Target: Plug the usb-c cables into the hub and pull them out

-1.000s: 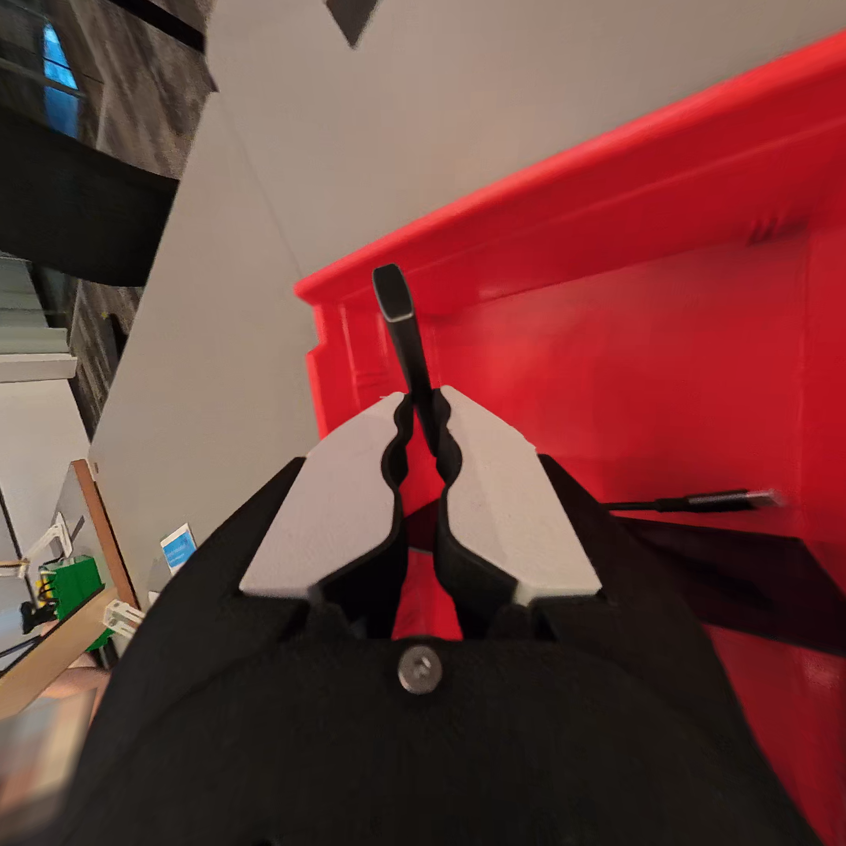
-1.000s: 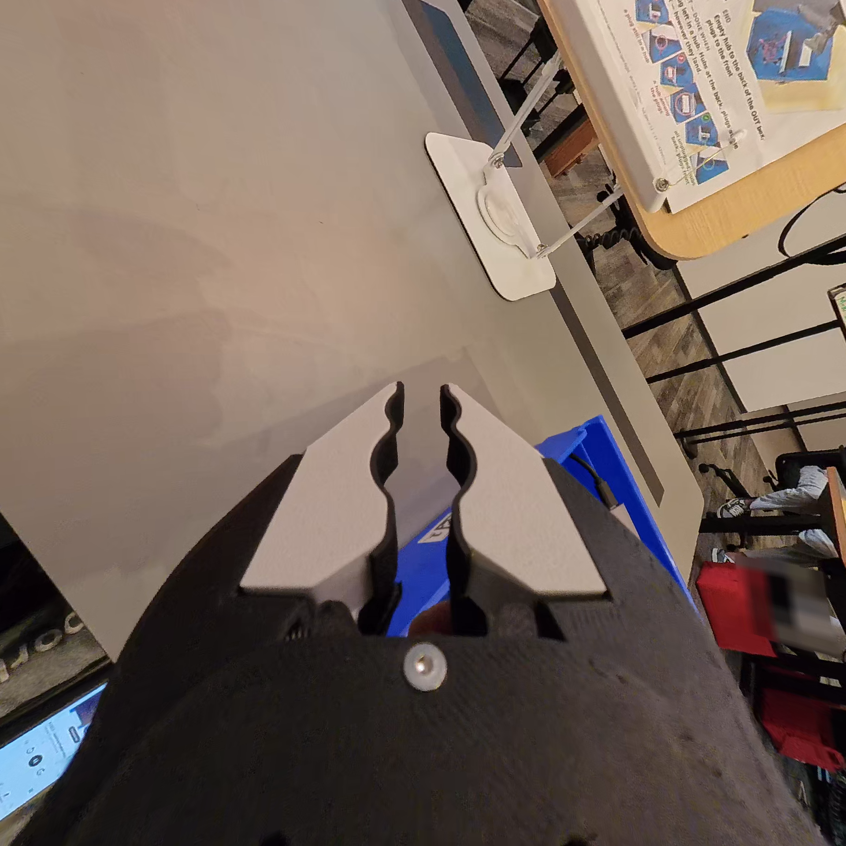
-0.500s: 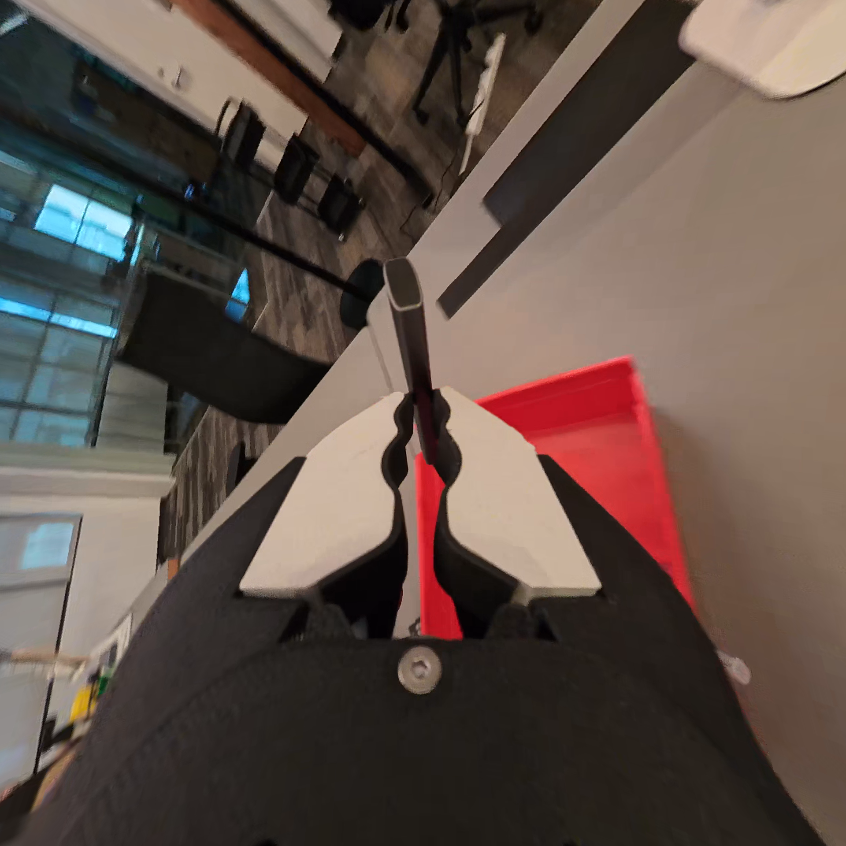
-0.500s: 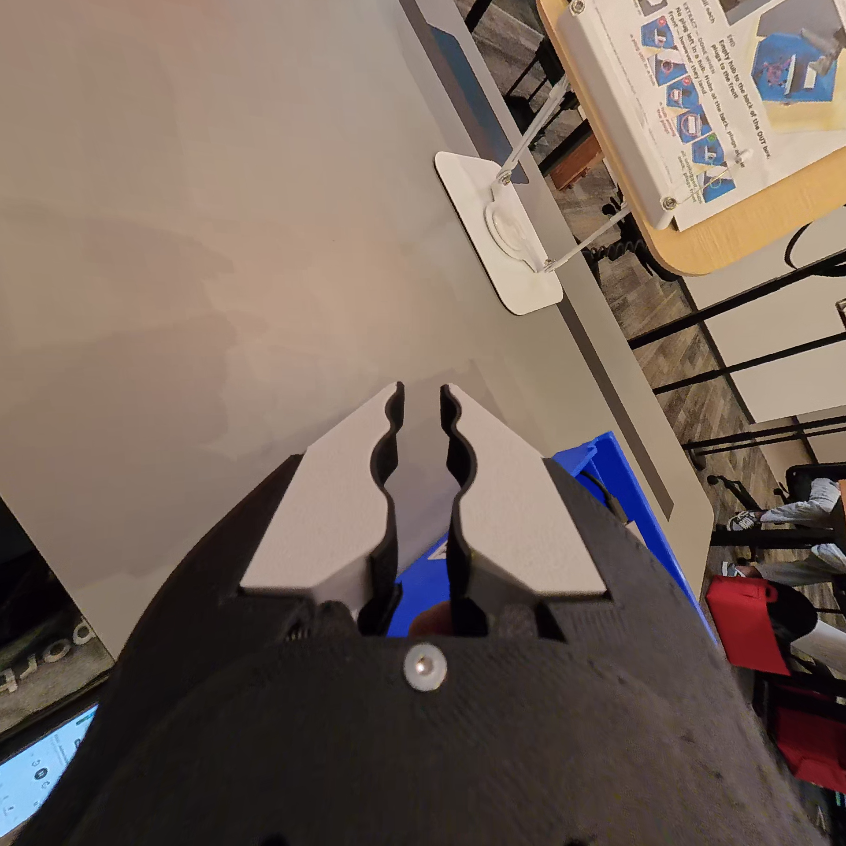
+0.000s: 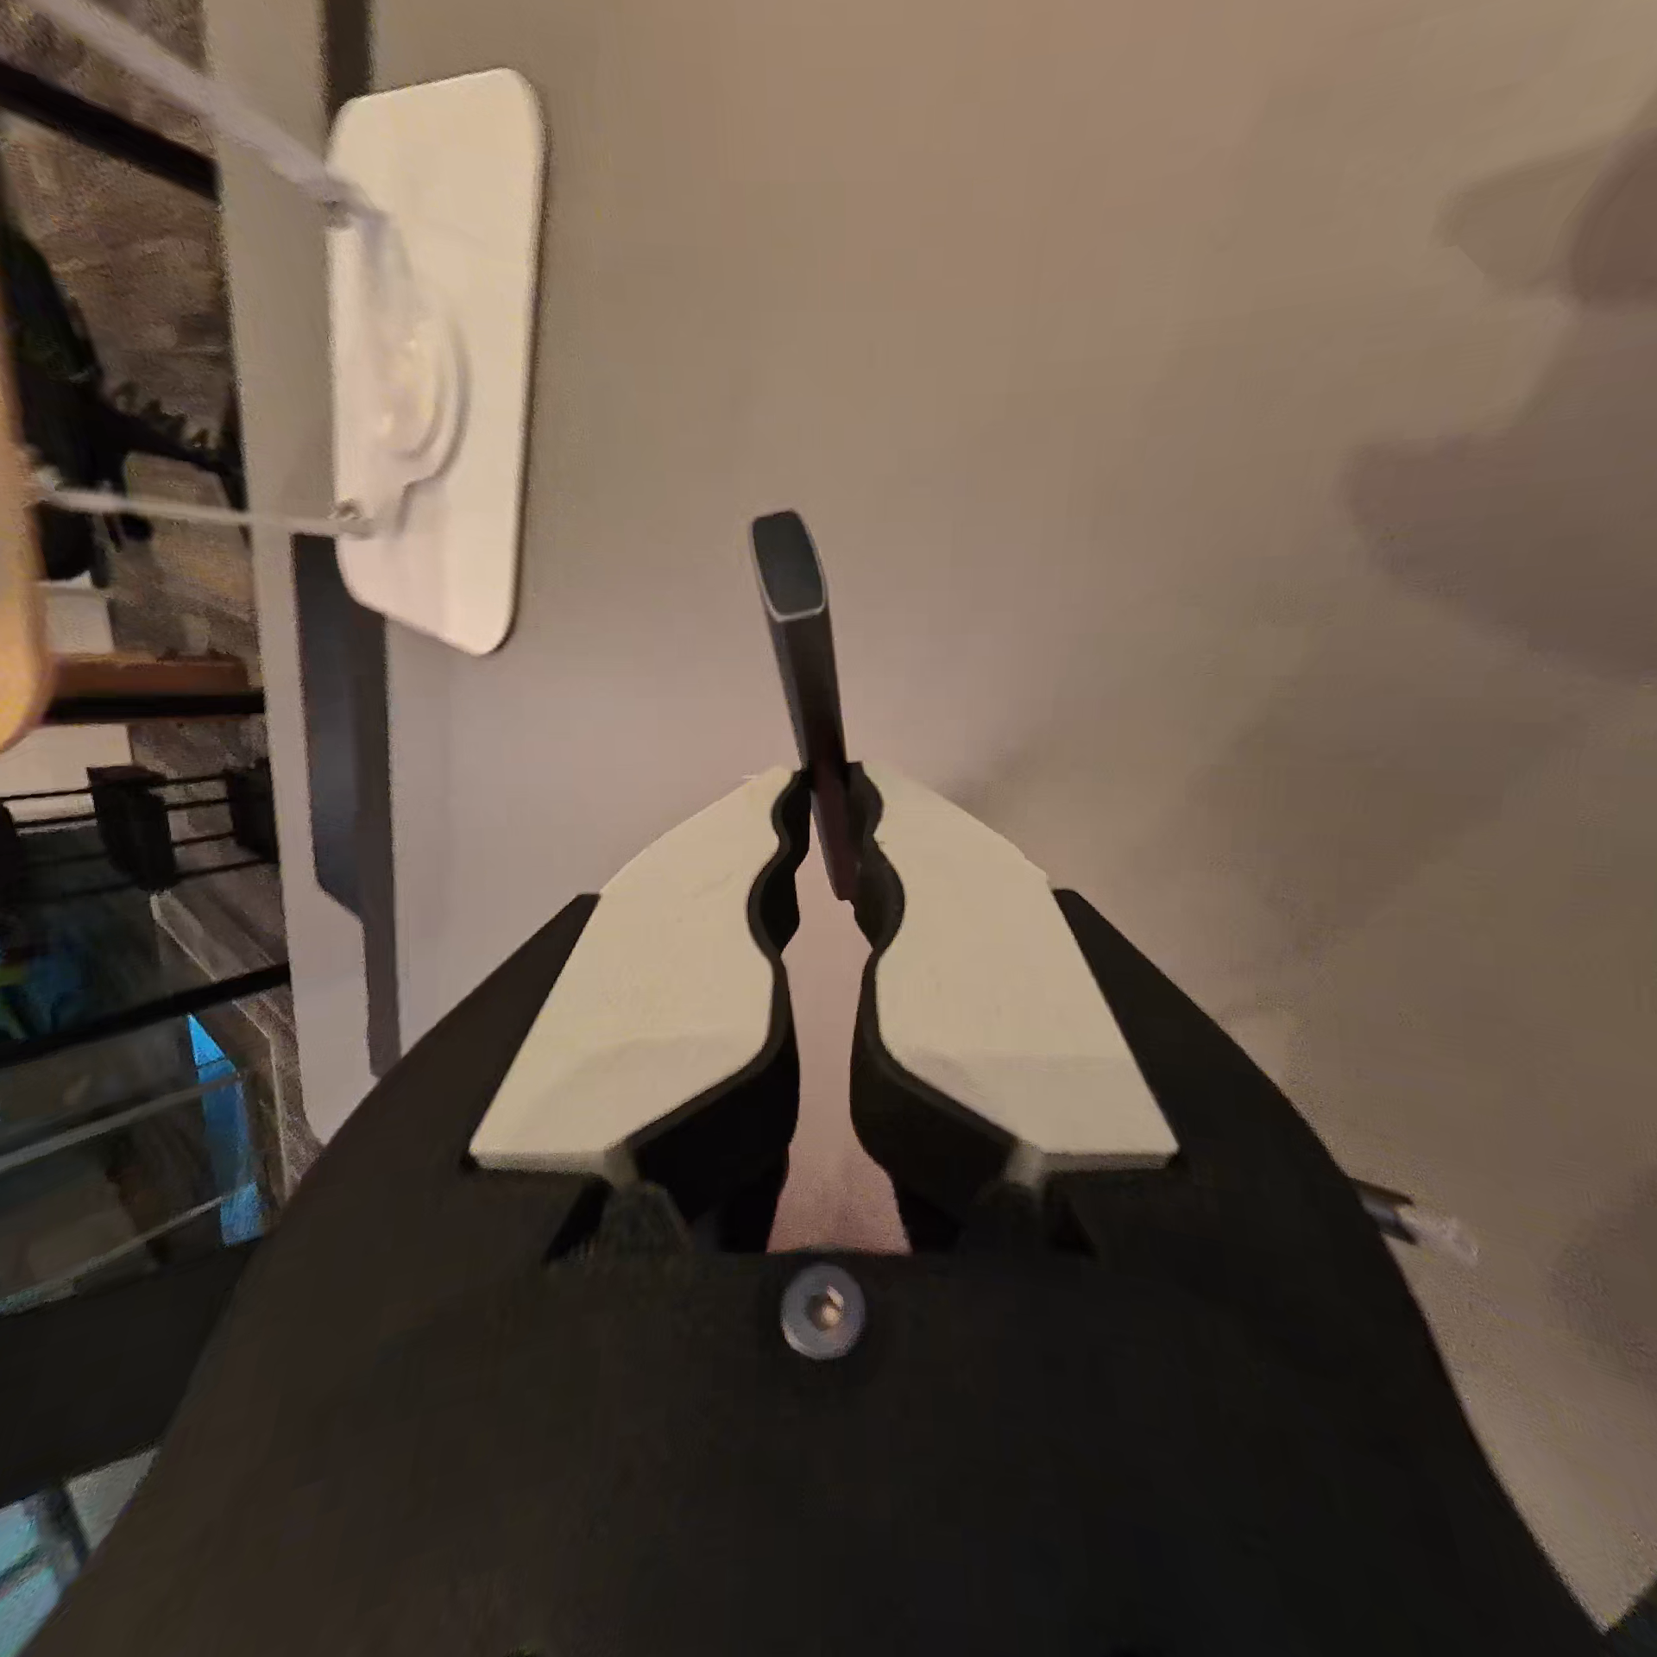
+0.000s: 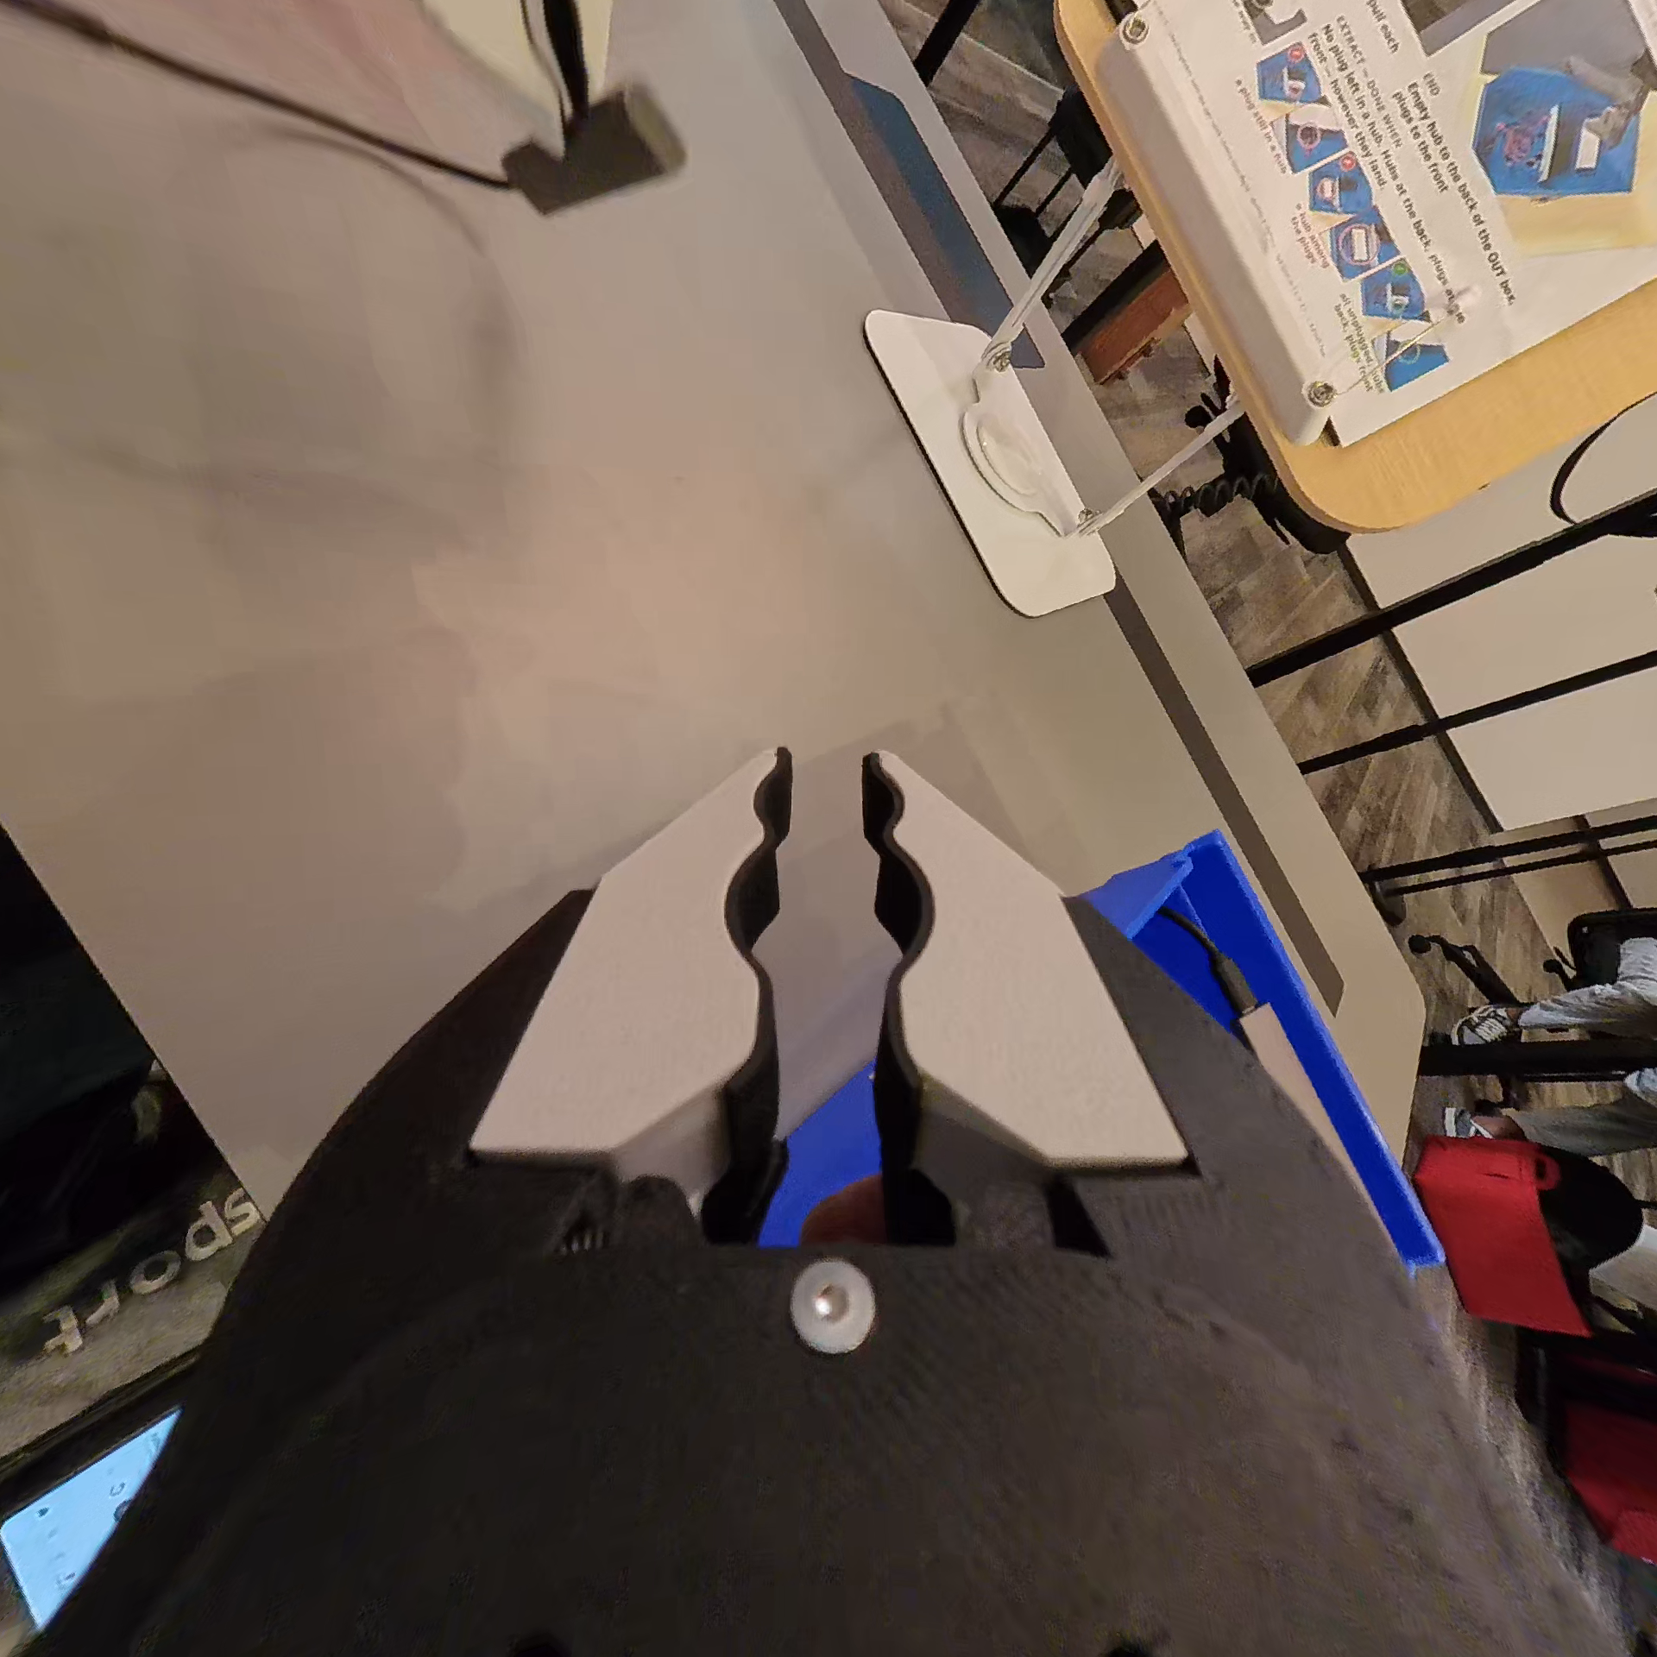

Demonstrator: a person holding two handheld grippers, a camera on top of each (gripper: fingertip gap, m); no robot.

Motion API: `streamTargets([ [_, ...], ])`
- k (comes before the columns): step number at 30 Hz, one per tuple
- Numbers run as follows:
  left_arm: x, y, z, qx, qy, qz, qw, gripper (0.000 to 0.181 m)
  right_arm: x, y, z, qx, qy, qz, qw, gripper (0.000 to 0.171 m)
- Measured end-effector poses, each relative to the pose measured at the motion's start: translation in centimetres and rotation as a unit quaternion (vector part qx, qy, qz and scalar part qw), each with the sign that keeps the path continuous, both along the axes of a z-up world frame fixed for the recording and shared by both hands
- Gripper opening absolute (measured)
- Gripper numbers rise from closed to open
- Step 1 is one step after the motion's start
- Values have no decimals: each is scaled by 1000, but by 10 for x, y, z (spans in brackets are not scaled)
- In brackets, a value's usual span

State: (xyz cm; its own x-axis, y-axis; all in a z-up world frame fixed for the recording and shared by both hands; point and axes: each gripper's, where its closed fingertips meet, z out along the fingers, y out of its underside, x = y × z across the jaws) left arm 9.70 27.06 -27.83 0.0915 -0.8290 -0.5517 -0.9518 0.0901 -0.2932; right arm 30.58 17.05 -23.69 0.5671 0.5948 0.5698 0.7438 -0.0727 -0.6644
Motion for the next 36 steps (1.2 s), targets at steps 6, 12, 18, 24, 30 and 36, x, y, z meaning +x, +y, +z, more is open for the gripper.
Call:
streamTargets([
  [6, 37, -10, -52, 26, 29, -34, 999, 7, 2, -2, -1, -2, 5, -1, 1000, 13],
  [12, 54, -27, -78, -21, -5, -40, 999, 9, -2, -2, -1, -2, 6, 2, 1000, 13],
  [18, 39, -26, -55, -36, -63, -9, 997, 30, -4, -3, 0, -2, 3, 4, 1000, 13],
  [24, -51, -8, 35, 19, -115, 67, 991, 31, -5, -3, 0, -1, 3, 5, 1000, 13],
  [30, -240, 15, 77, 20, -60, 274, 960, 27, -14, -2, 1, 1, 9, 13, 1000, 13],
  [36, -362, -8, 23, -103, -28, 425, 899, 39, -26, -3, 3, 3, 9, 22, 1000, 13],
])
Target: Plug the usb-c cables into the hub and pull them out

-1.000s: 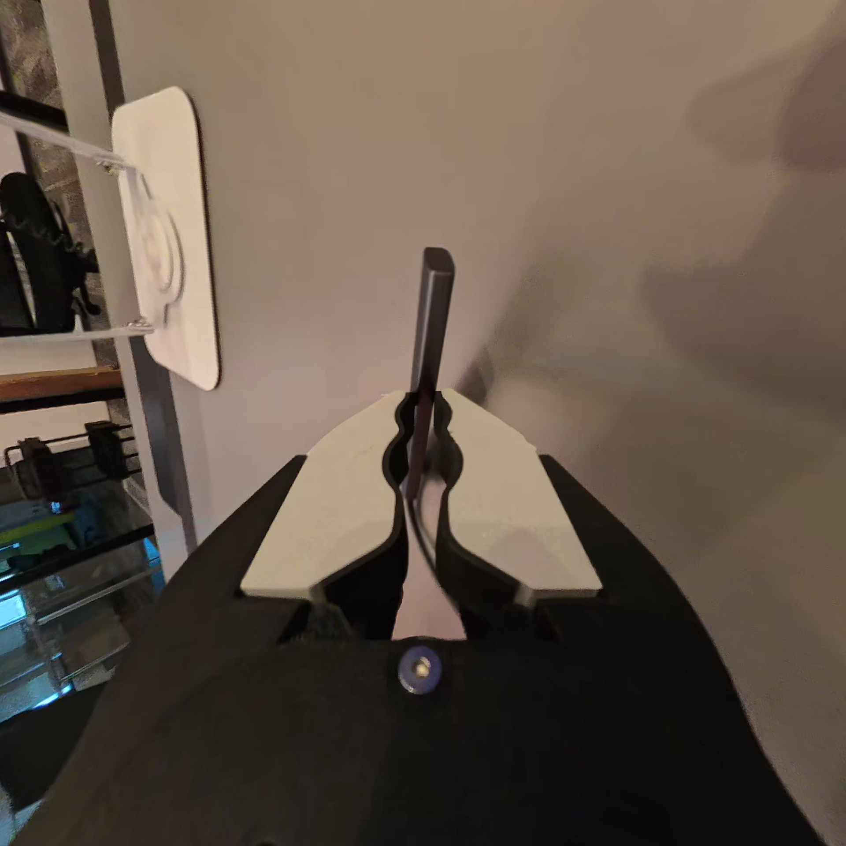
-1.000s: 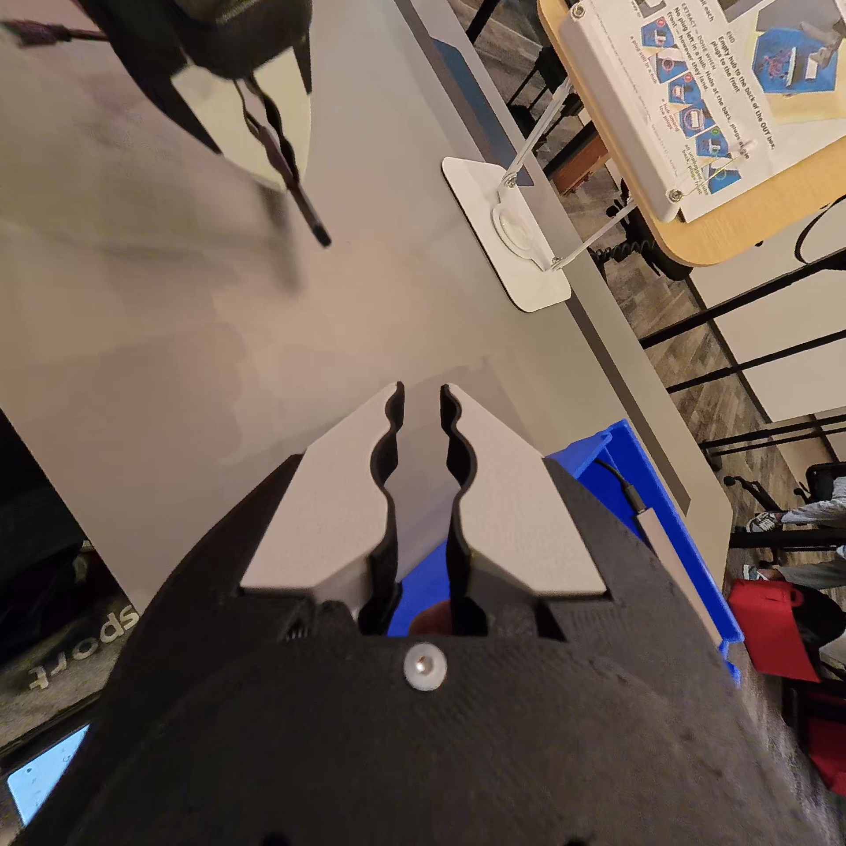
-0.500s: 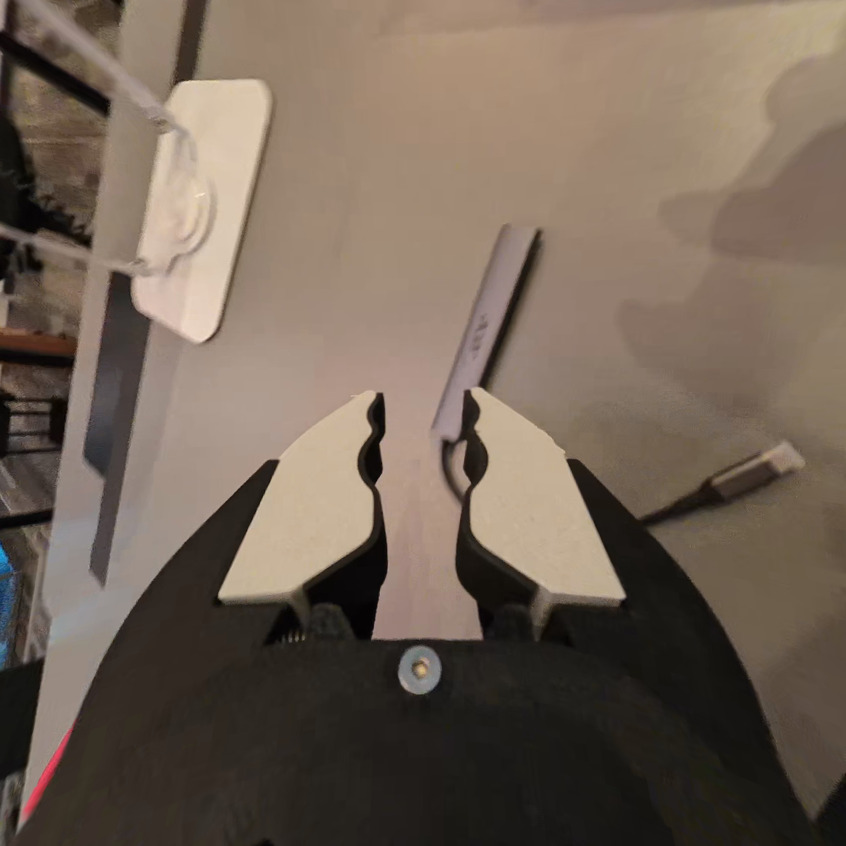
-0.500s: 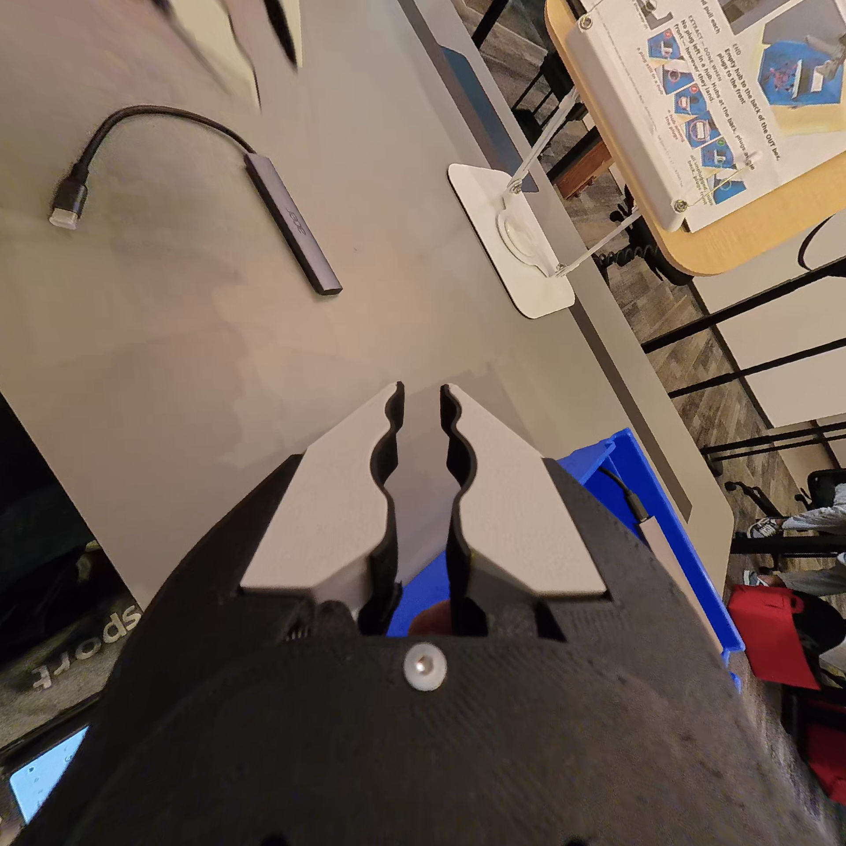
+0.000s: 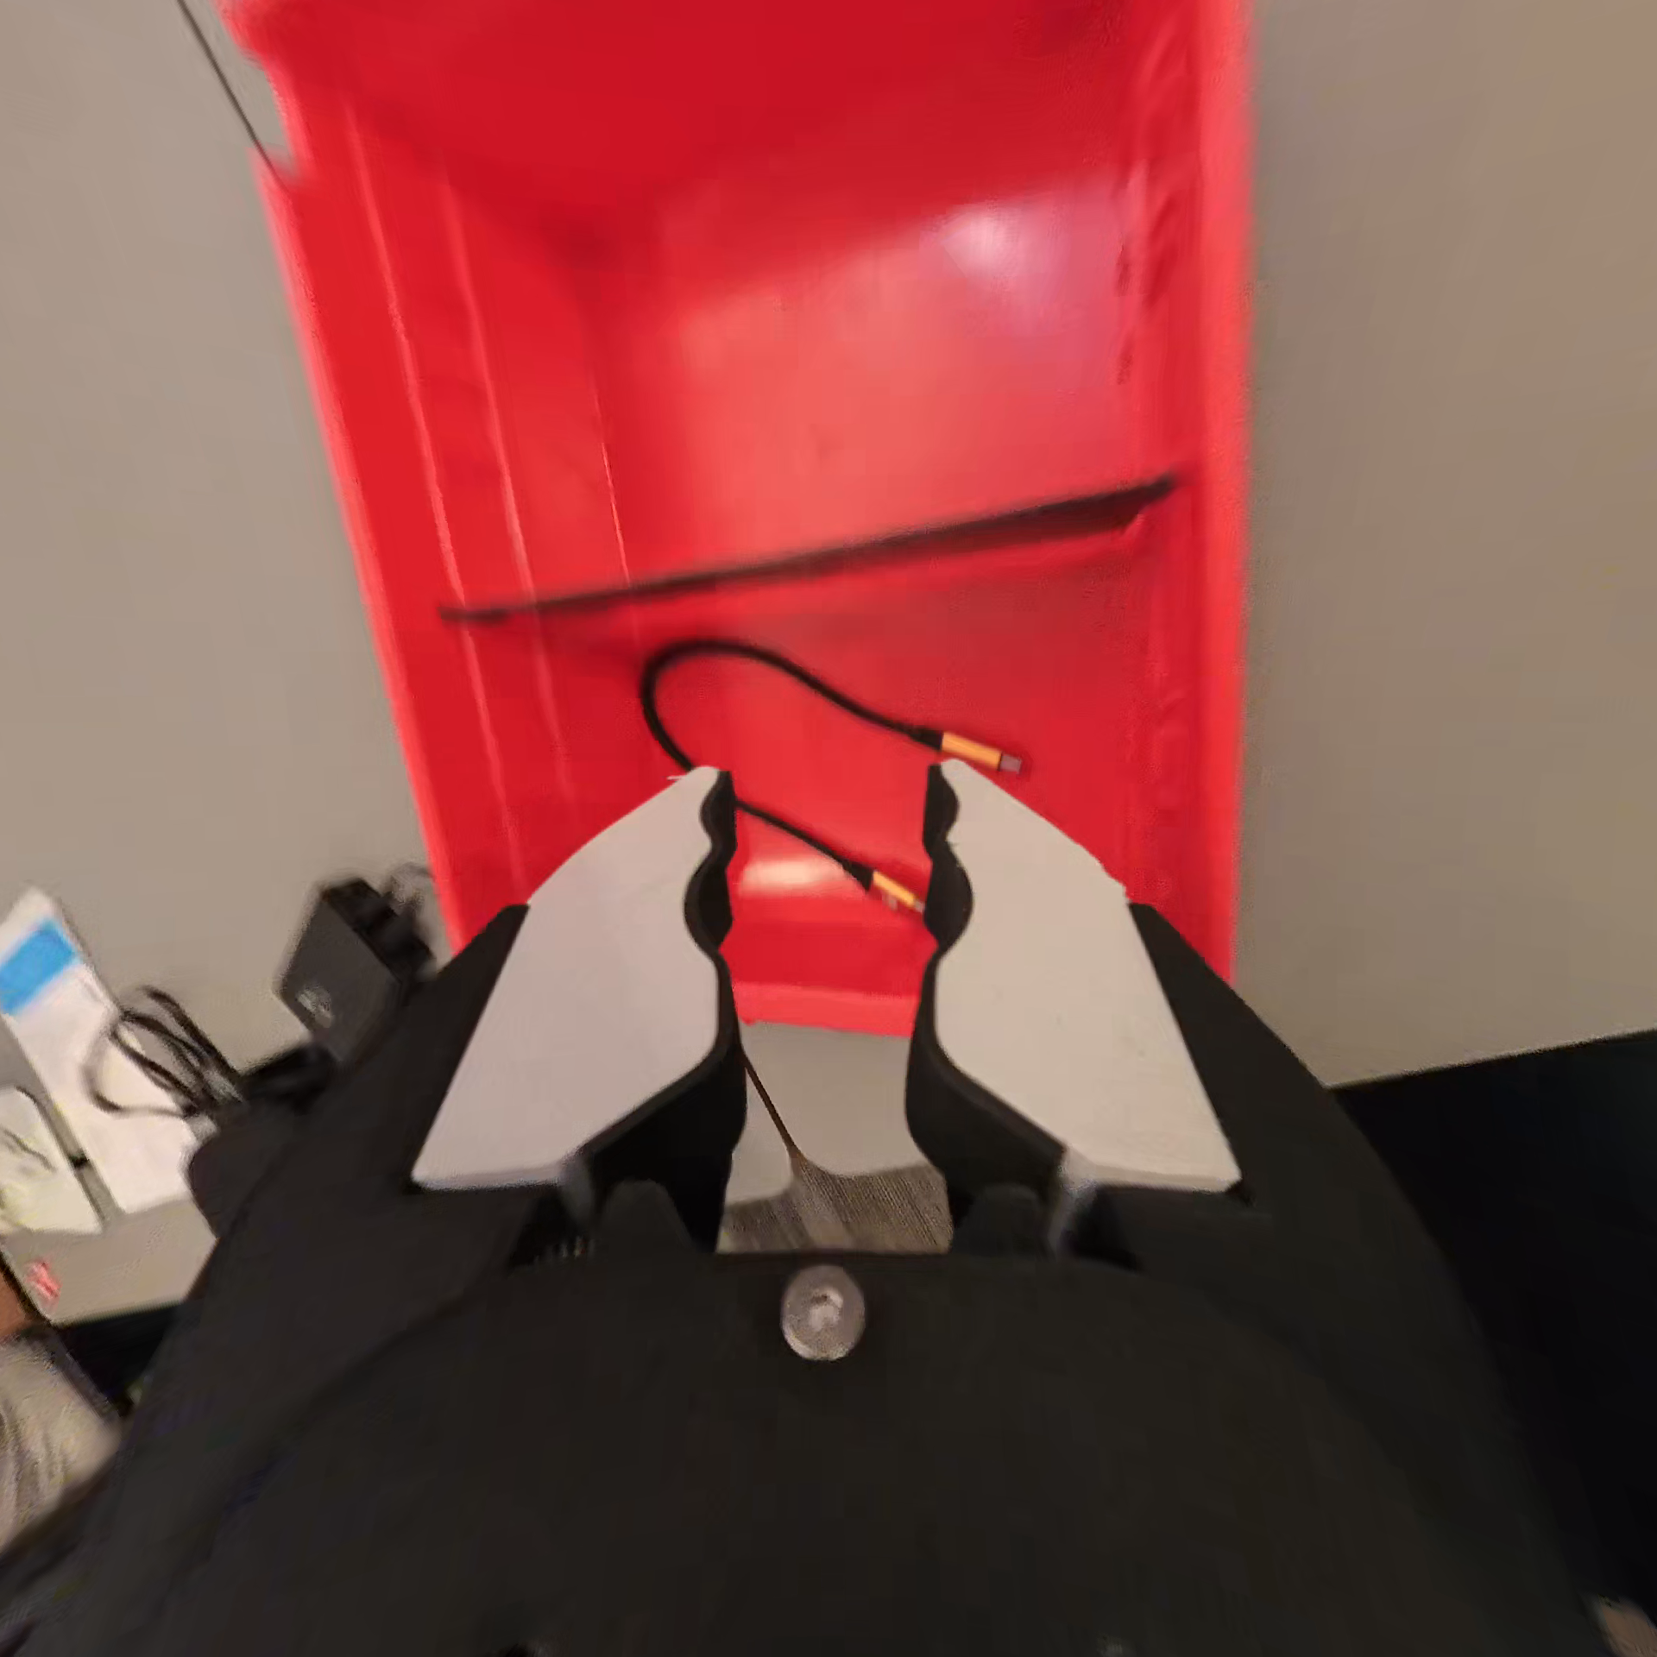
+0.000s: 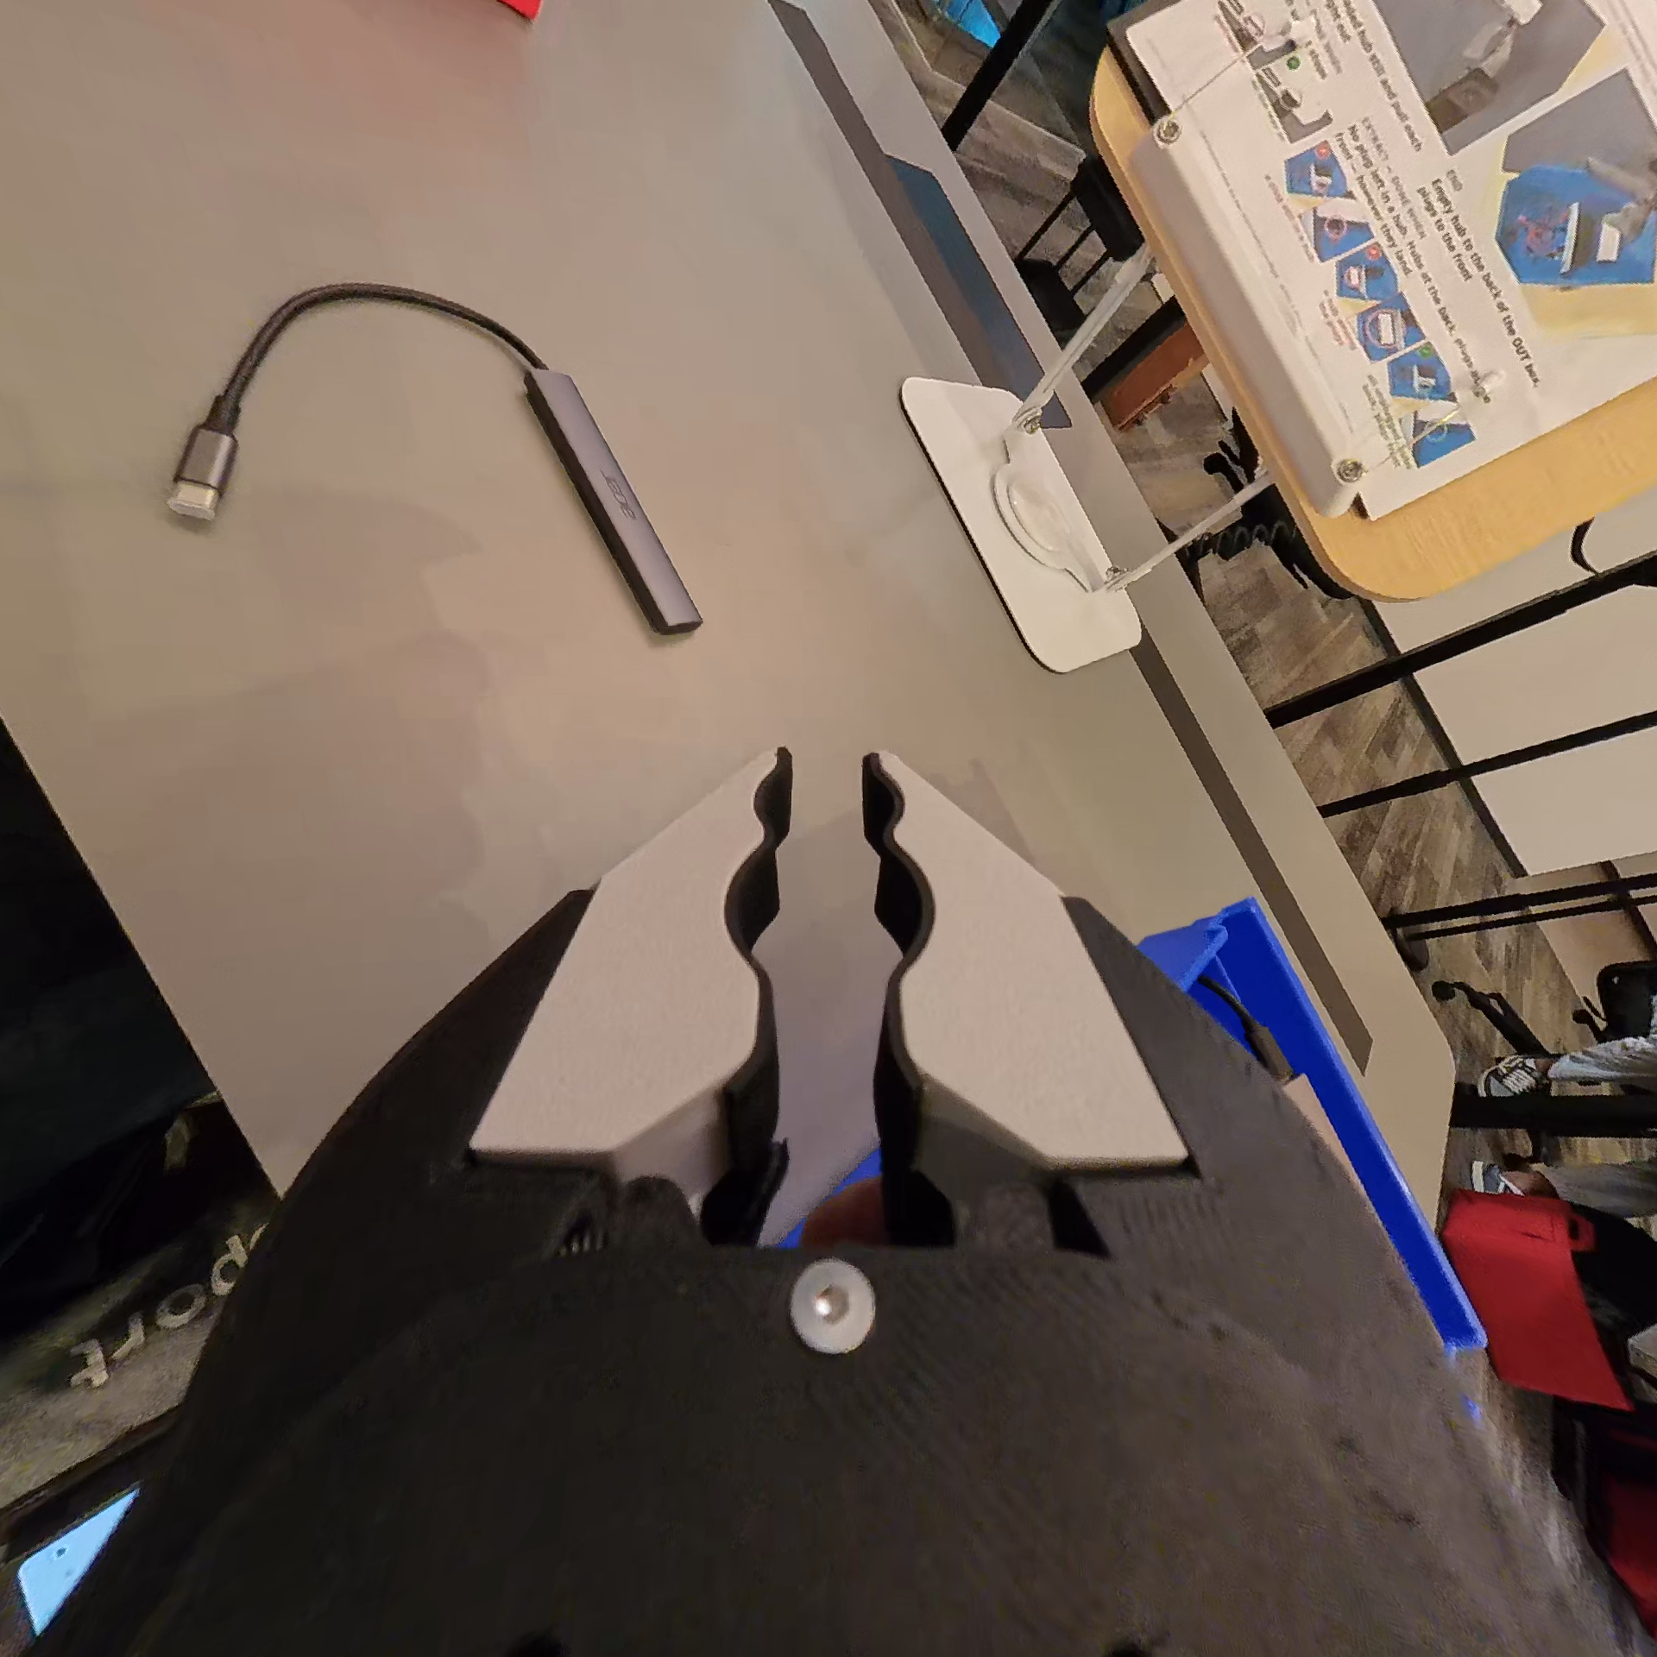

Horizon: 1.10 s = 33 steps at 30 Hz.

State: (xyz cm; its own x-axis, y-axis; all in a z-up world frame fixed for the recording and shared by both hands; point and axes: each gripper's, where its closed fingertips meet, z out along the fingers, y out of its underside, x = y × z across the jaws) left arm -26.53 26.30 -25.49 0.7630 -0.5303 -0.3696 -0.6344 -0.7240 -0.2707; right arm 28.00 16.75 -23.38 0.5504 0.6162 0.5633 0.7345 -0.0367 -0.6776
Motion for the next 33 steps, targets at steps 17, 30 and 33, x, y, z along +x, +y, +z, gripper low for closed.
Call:
streamTargets([
  [17, -74, 8, -109, -161, -48, 175, 970, 11, 6, -6, 3, 4, 5, -3, 1000, 13],
  [30, -81, 20, -75, -45, -51, 136, 988, 0, 13, -9, 4, 3, 0, -9, 1000, 13],
  [33, -77, 24, -51, -7, -50, 119, 992, 0, 8, -8, 6, 4, 3, -5, 1000, 13],
])
